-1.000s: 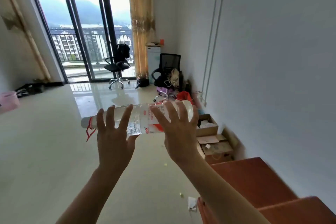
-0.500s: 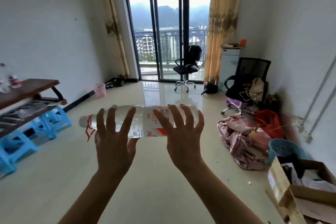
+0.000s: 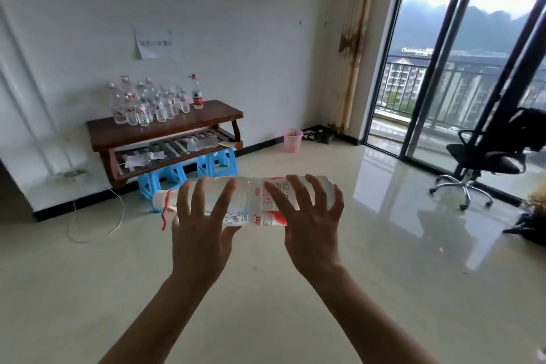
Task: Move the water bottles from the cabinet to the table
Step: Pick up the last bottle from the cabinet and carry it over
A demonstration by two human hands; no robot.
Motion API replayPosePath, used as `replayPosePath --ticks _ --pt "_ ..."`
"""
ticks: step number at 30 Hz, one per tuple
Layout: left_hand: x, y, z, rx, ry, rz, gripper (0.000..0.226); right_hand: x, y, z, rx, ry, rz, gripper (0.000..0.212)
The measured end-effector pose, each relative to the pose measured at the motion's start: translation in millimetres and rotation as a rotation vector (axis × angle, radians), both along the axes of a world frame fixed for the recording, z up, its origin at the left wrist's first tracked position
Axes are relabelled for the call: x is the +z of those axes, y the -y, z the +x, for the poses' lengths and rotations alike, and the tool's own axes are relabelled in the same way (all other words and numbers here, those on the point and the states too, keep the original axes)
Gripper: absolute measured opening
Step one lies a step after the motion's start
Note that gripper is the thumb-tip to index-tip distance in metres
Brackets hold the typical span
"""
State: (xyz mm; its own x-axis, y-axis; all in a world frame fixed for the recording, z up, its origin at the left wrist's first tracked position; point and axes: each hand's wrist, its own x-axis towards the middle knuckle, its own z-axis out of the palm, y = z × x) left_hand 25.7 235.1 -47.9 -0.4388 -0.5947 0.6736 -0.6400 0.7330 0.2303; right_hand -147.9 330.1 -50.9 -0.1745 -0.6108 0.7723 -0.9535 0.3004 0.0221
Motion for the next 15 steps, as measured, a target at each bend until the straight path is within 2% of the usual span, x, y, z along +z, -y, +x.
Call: replayPosePath --ticks 7,11,15 --pt "-1 177 -82 0.074 0.018 0.122 0.100 9 190 -84 0.067 0.024 0.113 0.094" --pt "17 253 -134 0.072 0.006 0.078 0.106 27 269 -136 0.062 0.007 0.066 0.094" --pt "18 334 -187 0.075 0.022 0.038 0.099 24 351 -192 0.059 0.009 0.015 0.095"
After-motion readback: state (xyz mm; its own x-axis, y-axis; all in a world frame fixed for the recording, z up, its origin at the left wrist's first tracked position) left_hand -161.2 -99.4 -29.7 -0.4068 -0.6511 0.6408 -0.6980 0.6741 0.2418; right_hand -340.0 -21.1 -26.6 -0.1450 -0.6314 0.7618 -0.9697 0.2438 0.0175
